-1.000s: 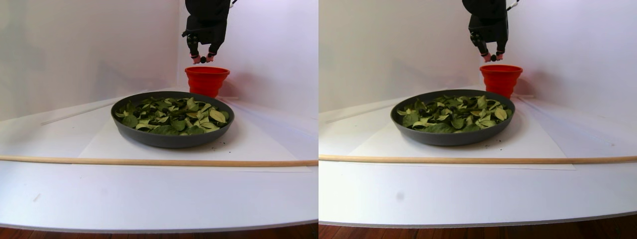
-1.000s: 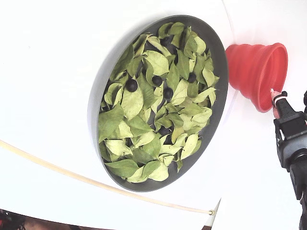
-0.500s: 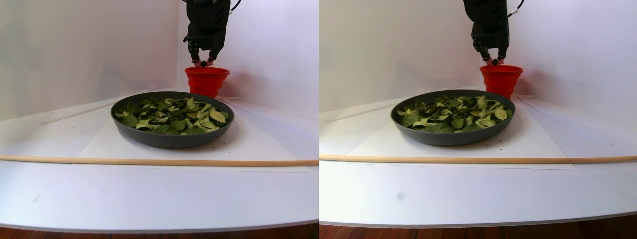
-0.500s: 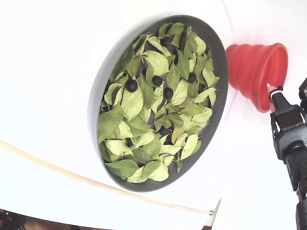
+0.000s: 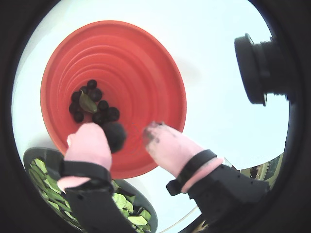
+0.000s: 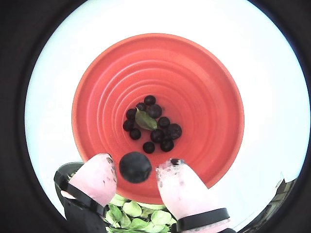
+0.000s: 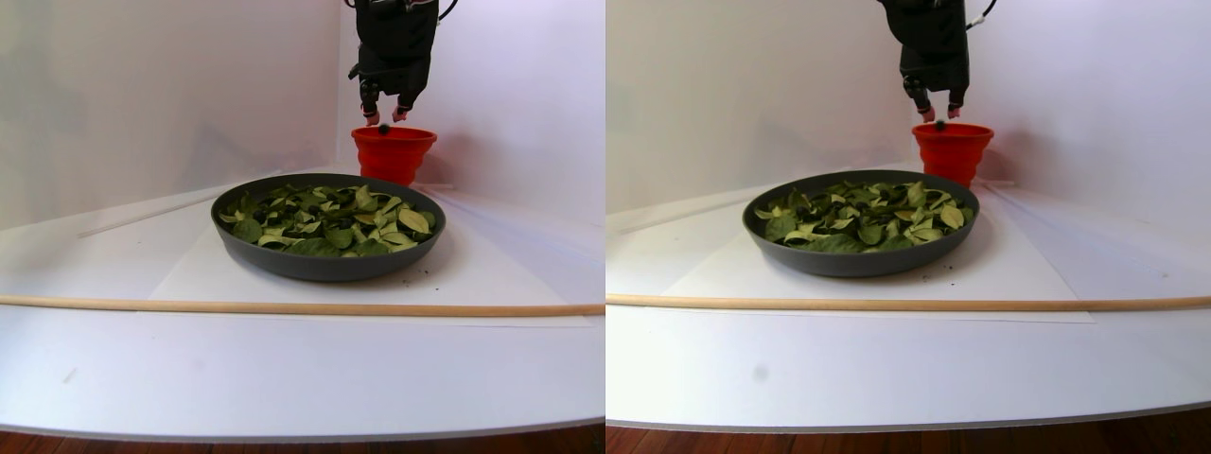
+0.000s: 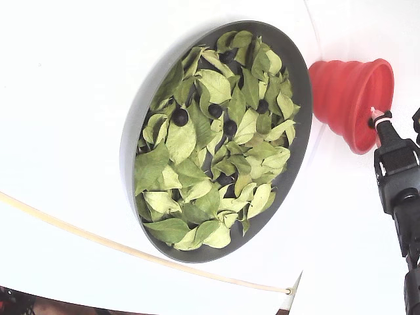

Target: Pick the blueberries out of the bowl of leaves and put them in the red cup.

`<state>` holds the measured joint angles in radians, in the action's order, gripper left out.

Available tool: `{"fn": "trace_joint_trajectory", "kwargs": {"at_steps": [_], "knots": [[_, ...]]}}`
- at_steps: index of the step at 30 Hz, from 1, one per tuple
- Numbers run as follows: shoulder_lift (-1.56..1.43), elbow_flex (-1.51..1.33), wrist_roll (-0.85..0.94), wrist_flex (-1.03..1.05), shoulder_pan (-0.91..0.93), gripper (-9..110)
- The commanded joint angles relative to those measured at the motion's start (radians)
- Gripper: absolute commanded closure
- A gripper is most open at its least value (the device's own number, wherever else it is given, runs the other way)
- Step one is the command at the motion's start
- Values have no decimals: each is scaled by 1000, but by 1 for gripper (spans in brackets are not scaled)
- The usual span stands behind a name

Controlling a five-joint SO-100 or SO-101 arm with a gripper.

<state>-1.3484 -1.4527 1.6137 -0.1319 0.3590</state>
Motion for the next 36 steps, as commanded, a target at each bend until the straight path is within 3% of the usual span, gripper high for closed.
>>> {"fn": "trace_joint_trajectory", "kwargs": {"at_steps": [1,36], "knots": [[-84,26,11,-23,15,85],[-371,-249,6,51,-84,86]]}}
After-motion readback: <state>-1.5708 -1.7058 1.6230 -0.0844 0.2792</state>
